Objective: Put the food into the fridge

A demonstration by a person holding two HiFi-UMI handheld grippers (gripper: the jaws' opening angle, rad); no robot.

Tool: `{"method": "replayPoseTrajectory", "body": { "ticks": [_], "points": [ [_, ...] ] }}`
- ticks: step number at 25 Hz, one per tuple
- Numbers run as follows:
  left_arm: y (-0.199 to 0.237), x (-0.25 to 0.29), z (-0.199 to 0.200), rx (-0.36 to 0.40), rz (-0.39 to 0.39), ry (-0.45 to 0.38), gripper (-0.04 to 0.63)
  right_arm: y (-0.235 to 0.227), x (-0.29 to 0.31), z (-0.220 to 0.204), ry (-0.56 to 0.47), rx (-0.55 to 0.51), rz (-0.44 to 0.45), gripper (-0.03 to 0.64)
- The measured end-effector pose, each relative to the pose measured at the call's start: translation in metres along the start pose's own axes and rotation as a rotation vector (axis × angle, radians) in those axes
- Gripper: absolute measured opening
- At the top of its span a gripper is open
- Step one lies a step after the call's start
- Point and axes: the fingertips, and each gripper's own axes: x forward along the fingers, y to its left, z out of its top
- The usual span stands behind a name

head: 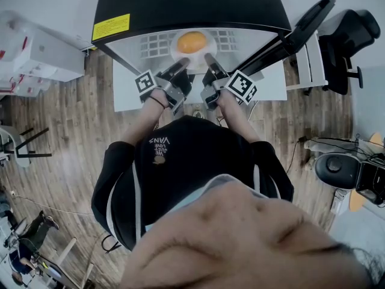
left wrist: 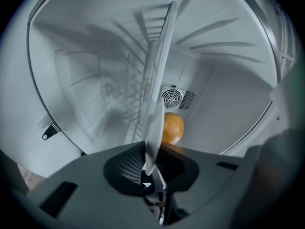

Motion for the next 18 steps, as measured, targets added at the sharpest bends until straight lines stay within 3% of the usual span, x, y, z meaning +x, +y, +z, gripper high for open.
{"method": "replayPoseTrajectory", "body": {
  "ticks": [18],
  "points": [
    [-0.004, 0.009, 0.018, 0.035, -0.025, -0.048, 0.052, 0.001, 0.009, 0.005, 0.015, -0.037, 0.023, 0.058]
  ]
}}
